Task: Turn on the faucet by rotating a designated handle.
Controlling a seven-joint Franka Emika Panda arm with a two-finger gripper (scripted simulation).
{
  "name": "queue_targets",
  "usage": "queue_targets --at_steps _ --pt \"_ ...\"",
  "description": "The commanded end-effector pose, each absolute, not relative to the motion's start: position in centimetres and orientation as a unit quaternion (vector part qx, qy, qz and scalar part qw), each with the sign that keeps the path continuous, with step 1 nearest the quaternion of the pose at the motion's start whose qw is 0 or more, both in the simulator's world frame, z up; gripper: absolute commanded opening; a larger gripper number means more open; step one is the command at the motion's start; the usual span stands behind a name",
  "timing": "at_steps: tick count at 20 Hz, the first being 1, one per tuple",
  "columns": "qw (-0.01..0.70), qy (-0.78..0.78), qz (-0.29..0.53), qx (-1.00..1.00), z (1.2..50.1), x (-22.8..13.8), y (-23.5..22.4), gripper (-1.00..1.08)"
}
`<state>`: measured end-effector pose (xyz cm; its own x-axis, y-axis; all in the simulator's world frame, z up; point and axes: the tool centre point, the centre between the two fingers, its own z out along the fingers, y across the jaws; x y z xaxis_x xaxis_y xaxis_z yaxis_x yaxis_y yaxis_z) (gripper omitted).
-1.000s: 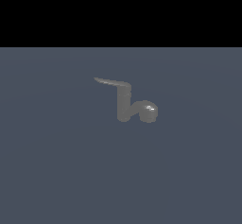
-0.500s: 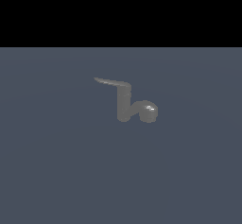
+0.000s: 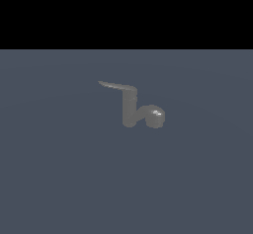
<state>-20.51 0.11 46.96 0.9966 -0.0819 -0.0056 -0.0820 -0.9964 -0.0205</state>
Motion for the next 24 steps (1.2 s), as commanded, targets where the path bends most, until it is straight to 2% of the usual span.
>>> queue_targets --at_steps 1,13,24 --pt "0.019 0.062 0.005 -0.998 46.5 -19.2 0.4 -1.0" --pt "0.059 0.208 0.027 -0.976 42.0 -11.1 2.4 -1.0" --pt "0.064 0.354 0.046 -0.932 35.9 -4.1 4.4 -1.0"
